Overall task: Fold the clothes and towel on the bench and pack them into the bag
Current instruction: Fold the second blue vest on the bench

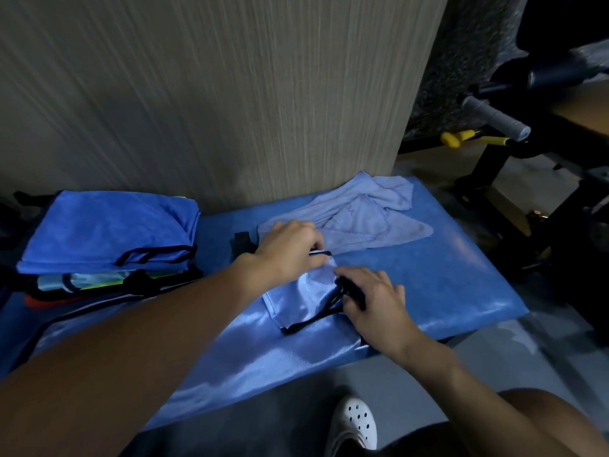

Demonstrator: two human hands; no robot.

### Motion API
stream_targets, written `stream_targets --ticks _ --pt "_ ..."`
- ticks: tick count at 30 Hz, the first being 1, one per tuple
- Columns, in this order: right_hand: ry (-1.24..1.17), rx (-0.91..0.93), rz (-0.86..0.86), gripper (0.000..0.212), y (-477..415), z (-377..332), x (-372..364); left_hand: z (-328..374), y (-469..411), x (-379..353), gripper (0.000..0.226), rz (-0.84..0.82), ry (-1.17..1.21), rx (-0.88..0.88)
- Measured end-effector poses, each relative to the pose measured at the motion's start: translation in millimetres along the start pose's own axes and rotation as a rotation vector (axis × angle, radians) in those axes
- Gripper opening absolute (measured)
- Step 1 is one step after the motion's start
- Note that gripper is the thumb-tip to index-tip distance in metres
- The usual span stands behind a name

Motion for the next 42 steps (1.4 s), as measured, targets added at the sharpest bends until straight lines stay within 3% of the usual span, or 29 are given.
stream_targets --ticks 5,9,13,15,18,21,27,37,42 --pt "-0.079 -0.017 0.024 0.020 -6 3 5 2 -2 -3 0.013 -0.031 -0.086 0.027" --pt "-0.120 -0.086 0.045 0.035 -1 8 12 -2 -3 -5 0.017 0.010 -0.047 0.067" --pt "0.109 -0.104 -0.067 0.045 7 6 16 -6 -2 -9 0.014 0.042 -0.008 0.100" --pt "0.173 -0.032 -0.088 0.047 11 3 17 -2 2 -10 0.015 0.063 -0.038 0.064" --pt "0.108 0.141 -0.025 0.046 16 -4 20 4 18 -7 0.037 0.177 -0.076 -0.050" --pt "0.130 0.240 -0.121 0.070 21 -5 13 8 43 -11 0.043 0.254 -0.077 -0.207" --pt "0.359 0.347 -0.220 0.070 32 1 -9 -13 74 -51 0.062 0.037 -0.272 -0.251" --pt "0.595 0.275 -0.247 0.082 45 -13 -13 -15 74 -53 0.070 -0.034 -0.309 -0.188" --pt "0.527 0.323 -0.087 0.046 26 -51 -8 -23 112 -23 0.055 0.130 -0.146 -0.128"
Point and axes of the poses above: each hand's wrist, its own y-axis away from the middle knuckle, its own x-axis out of the back of the hand, z = x × y, the point moved 4 cm from there along -y, towards the middle knuckle, and after that the axes turned 8 degrees about -y, right-handed, at the moved point
